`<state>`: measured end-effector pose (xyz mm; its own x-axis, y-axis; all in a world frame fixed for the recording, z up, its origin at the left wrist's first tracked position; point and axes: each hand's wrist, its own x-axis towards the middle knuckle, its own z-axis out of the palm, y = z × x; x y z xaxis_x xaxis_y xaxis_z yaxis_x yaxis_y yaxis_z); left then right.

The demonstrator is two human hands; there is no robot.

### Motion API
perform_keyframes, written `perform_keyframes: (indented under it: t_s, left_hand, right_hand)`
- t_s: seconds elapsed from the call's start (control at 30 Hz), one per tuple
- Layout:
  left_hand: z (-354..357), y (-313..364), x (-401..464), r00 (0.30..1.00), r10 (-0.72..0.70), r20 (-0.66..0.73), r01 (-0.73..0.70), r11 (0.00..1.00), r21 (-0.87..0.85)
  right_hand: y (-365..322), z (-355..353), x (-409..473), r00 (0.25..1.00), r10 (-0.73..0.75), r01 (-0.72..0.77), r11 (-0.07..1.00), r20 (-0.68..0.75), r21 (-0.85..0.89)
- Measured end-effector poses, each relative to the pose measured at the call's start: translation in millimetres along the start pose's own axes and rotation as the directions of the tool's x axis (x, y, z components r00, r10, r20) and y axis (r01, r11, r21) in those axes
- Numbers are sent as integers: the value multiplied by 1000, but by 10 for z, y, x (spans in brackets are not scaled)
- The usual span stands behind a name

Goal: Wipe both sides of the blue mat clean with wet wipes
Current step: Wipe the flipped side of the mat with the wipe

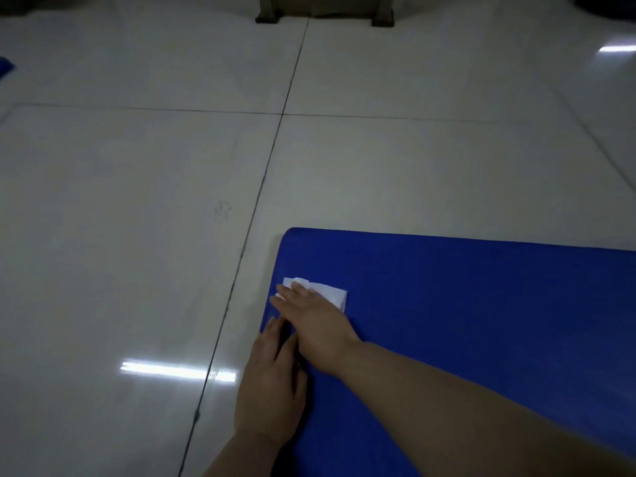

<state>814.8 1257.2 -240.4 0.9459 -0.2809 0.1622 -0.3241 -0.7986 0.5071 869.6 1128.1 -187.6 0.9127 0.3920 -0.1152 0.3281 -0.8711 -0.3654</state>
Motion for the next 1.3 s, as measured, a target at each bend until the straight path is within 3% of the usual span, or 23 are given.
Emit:
perform_keyframes:
  t_s: [0.1, 0.17, 0.27, 0.33, 0.43, 0.53, 0.67, 0.8, 0.9, 1.0, 1.07, 1.17, 1.2, 1.3]
  left_hand:
    - [-11, -20, -41, 1000, -5, -29, 4, 1000, -25]
    - [-13, -8, -29, 999, -12, -35, 12, 1000, -19]
    - [-11, 5, -10, 999, -24, -43, 23, 1000, -9]
    - [-3, -5, -17, 999, 1, -44, -2, 1000, -21]
    - [1, -28, -9, 998, 27, -59, -31, 997, -68]
    - [-12, -45, 26, 997, 42, -65, -47, 996, -78]
    - [-26, -59, 23, 998, 38, -58, -43, 996, -80]
    - [-17, -65, 19, 998, 40, -51, -44, 996, -83]
    - [-26, -67, 13, 999, 33, -29, -35, 996, -79]
    - [-51, -69, 14, 1000, 26, -6, -27, 998, -64]
    - [-53, -60, 18, 1000, 15, -2, -15, 999, -43]
    - [-29, -38, 10, 1000, -6, -9, 6, 1000, -8]
    - [-16, -42, 2, 1000, -9, -7, 9, 1000, 5]
    - [-2, -33, -8, 1000, -24, 19, 24, 1000, 10]
  right_hand:
    - [253, 93, -20, 999, -40, 37, 991, -17, -127]
    - [471, 47, -59, 993, 112, -118, 964, -40, -240]
    - [730, -112, -36, 910, 363, -401, 892, -200, -207]
    - [679, -226, 141, 918, 385, -396, 905, -98, -154]
    - [441, -177, 629, 975, 179, -189, 979, -130, -73]
    - [375, -177, 955, 990, 132, -137, 983, -50, -121]
    - [720, -217, 776, 954, 275, -272, 961, -116, 46]
    - [795, -232, 557, 871, 443, -443, 895, -211, 48]
    - [376, -122, 572, 968, 235, -236, 972, -84, -6]
    - [265, -114, 401, 998, 62, -61, 997, 6, -41]
    - [517, -188, 213, 986, 167, -167, 986, -27, -17]
    - [737, -248, -77, 881, 445, -451, 892, -161, -4]
    - [635, -242, -116, 869, 466, -480, 876, -167, -51]
    - [120, -82, -142, 968, 250, -246, 964, -31, 103]
